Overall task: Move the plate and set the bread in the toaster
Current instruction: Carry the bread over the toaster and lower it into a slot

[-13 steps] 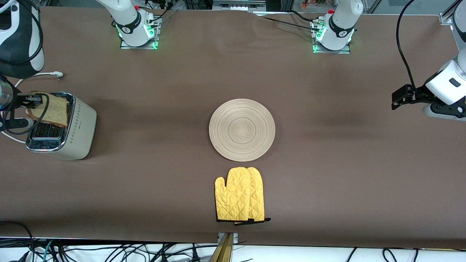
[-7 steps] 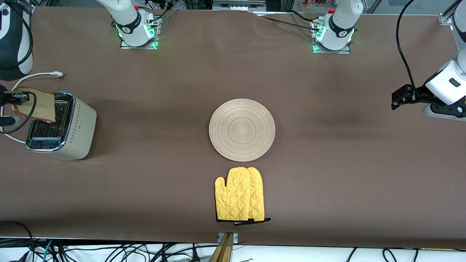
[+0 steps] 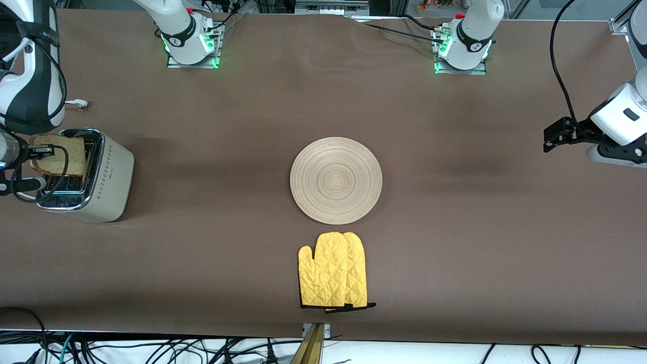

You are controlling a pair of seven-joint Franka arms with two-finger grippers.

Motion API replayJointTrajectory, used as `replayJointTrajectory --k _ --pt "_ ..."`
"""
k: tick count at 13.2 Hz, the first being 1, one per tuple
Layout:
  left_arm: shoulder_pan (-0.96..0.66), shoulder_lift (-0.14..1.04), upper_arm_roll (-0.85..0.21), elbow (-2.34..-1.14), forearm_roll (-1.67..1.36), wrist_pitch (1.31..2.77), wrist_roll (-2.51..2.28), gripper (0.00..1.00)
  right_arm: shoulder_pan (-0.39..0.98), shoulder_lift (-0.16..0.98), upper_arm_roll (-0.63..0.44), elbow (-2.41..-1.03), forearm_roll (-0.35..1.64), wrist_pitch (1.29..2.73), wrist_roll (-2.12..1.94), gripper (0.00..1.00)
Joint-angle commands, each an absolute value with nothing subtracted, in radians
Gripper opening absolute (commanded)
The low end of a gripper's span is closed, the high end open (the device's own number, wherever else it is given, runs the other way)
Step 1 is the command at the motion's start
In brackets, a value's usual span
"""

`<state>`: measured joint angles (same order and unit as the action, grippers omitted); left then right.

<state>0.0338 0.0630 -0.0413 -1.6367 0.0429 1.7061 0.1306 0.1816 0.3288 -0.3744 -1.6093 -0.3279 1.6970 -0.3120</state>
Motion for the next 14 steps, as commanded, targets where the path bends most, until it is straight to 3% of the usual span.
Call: replayJointTrajectory --k 1,5,14 --pt "0.029 0.075 -0.038 -1.603 0.028 1.680 0.138 1.00 0.176 0.368 -0.374 -1.577 -0.339 1.722 -0.308 0.00" --pt "0.031 0.074 -0.038 -1.603 0.028 1.678 0.138 1.00 0.175 0.423 -0.374 -1.471 -0.339 1.700 -0.311 0.00" --pt "0.031 0.074 -0.038 -1.603 0.028 1.674 0.140 1.00 0.187 0.495 -0.365 -1.454 -0.333 1.678 -0.160 0.00"
